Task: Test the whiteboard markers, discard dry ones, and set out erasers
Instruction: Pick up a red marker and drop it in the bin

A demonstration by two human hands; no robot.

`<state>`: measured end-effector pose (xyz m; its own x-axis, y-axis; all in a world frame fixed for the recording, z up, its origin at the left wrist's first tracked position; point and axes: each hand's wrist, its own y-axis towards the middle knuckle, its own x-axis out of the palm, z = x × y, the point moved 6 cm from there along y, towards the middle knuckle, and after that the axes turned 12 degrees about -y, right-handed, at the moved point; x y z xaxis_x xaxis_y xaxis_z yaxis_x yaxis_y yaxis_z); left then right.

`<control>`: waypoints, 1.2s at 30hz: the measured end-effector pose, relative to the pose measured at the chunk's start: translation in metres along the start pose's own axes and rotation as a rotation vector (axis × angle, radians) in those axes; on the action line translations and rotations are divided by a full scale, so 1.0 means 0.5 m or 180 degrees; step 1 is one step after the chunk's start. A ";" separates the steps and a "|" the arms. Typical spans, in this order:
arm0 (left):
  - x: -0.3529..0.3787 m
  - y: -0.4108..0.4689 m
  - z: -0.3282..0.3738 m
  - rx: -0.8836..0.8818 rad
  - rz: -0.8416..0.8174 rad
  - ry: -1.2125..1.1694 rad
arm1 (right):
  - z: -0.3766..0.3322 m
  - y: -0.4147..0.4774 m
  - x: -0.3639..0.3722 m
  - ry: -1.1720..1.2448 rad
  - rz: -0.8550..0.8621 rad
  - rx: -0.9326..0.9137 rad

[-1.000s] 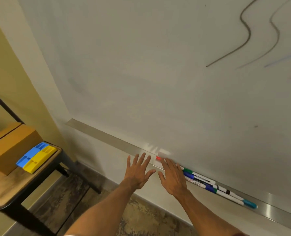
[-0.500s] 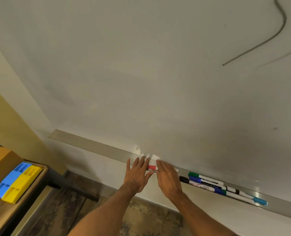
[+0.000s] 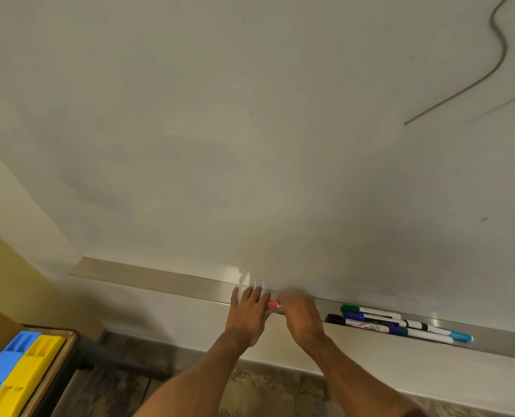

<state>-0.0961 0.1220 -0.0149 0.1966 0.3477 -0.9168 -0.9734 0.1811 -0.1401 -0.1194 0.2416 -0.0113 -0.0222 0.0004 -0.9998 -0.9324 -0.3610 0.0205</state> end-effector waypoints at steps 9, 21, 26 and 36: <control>-0.075 -0.021 0.010 0.0831 0.0563 -0.0193 | -0.038 -0.024 -0.064 -0.0012 0.0328 -0.0271; -0.139 -0.058 0.070 0.1923 0.0924 0.0499 | -0.039 -0.093 -0.157 -0.0077 0.0350 -0.0070; -0.159 -0.065 0.099 0.2194 0.1067 0.0648 | -0.028 -0.126 -0.193 -0.0184 0.0752 0.0031; -0.185 -0.074 0.138 0.2292 0.1532 0.0646 | 0.036 -0.156 -0.232 -0.0142 0.1030 0.0371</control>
<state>-0.0703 0.1466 0.1009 -0.3058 0.3779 -0.8739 -0.6219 0.6156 0.4839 -0.0505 0.2865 0.1034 -0.3368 -0.0548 -0.9400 -0.9093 -0.2401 0.3399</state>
